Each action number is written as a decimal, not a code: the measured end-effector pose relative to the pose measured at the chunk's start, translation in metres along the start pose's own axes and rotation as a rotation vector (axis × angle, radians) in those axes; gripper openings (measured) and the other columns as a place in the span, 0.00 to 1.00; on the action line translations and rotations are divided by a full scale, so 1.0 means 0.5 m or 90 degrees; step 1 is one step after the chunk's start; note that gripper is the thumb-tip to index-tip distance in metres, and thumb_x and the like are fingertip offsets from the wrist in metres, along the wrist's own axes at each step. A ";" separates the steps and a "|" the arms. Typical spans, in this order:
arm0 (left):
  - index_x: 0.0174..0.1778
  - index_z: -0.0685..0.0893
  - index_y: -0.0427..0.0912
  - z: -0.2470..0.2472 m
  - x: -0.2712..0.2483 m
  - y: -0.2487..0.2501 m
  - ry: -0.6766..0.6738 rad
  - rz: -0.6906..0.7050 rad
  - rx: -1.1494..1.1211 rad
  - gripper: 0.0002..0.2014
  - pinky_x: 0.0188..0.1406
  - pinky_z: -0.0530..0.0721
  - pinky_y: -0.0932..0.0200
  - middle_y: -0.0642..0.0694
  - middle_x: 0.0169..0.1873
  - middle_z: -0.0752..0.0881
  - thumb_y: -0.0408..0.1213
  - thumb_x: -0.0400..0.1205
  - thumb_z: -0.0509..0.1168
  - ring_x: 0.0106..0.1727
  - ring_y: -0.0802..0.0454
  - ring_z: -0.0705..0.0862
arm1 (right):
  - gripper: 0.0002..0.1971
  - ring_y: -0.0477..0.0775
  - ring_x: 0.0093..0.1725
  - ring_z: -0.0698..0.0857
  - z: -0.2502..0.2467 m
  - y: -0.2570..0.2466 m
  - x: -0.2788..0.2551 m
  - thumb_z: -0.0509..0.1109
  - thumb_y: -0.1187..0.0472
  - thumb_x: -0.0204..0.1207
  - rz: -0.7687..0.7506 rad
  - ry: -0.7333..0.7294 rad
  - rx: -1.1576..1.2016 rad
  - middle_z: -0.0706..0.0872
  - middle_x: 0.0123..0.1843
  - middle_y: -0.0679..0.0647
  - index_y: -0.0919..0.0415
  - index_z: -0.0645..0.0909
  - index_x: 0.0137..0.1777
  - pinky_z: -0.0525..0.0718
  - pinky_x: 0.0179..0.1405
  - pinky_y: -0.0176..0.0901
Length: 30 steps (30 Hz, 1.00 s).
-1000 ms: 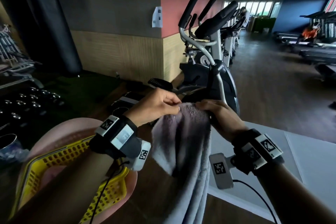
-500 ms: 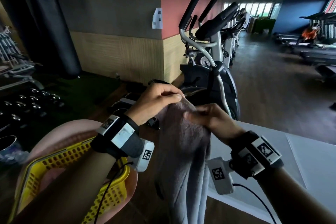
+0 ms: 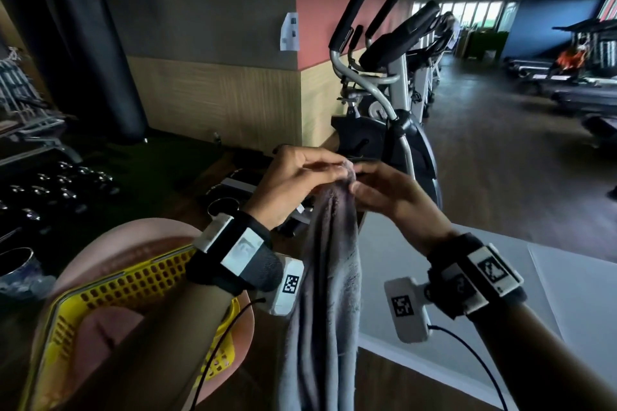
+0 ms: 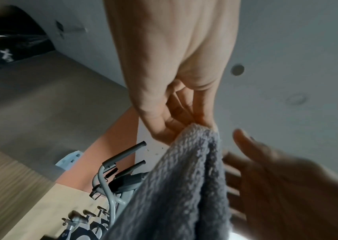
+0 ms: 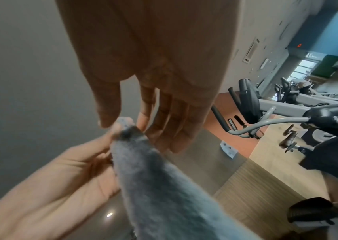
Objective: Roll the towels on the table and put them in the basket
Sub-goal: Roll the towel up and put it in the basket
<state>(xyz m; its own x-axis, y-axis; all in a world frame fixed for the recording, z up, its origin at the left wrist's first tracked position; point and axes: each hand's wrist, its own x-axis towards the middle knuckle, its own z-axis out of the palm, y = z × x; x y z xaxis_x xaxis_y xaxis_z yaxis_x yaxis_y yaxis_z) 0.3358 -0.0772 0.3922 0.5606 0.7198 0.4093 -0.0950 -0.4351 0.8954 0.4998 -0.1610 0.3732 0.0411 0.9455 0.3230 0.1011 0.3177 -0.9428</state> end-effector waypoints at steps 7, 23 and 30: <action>0.49 0.72 0.41 0.010 0.002 -0.010 0.010 -0.045 -0.029 0.17 0.43 0.81 0.57 0.39 0.38 0.89 0.25 0.74 0.73 0.38 0.52 0.85 | 0.12 0.62 0.49 0.86 -0.020 -0.023 0.031 0.72 0.69 0.75 0.034 0.031 -0.047 0.88 0.53 0.71 0.72 0.85 0.57 0.85 0.56 0.57; 0.43 0.87 0.43 0.007 -0.009 -0.050 0.034 -0.015 0.032 0.10 0.50 0.76 0.55 0.43 0.41 0.87 0.45 0.81 0.65 0.46 0.55 0.82 | 0.22 0.56 0.47 0.85 -0.023 -0.028 0.064 0.74 0.52 0.74 -0.013 -0.062 -0.251 0.87 0.54 0.72 0.75 0.85 0.51 0.82 0.54 0.59; 0.46 0.88 0.37 0.010 -0.018 -0.080 0.028 0.001 0.102 0.22 0.42 0.73 0.52 0.29 0.39 0.85 0.56 0.79 0.64 0.39 0.50 0.80 | 0.21 0.57 0.38 0.87 -0.032 -0.019 0.075 0.68 0.44 0.78 0.083 0.097 -0.128 0.90 0.41 0.58 0.64 0.88 0.42 0.83 0.48 0.50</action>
<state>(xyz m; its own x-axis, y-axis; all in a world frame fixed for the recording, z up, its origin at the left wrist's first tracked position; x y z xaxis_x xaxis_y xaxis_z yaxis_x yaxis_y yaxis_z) 0.3389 -0.0690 0.3518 0.5242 0.7402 0.4211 0.0382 -0.5144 0.8567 0.5165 -0.1297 0.3955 0.2142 0.9509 0.2232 0.2790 0.1594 -0.9470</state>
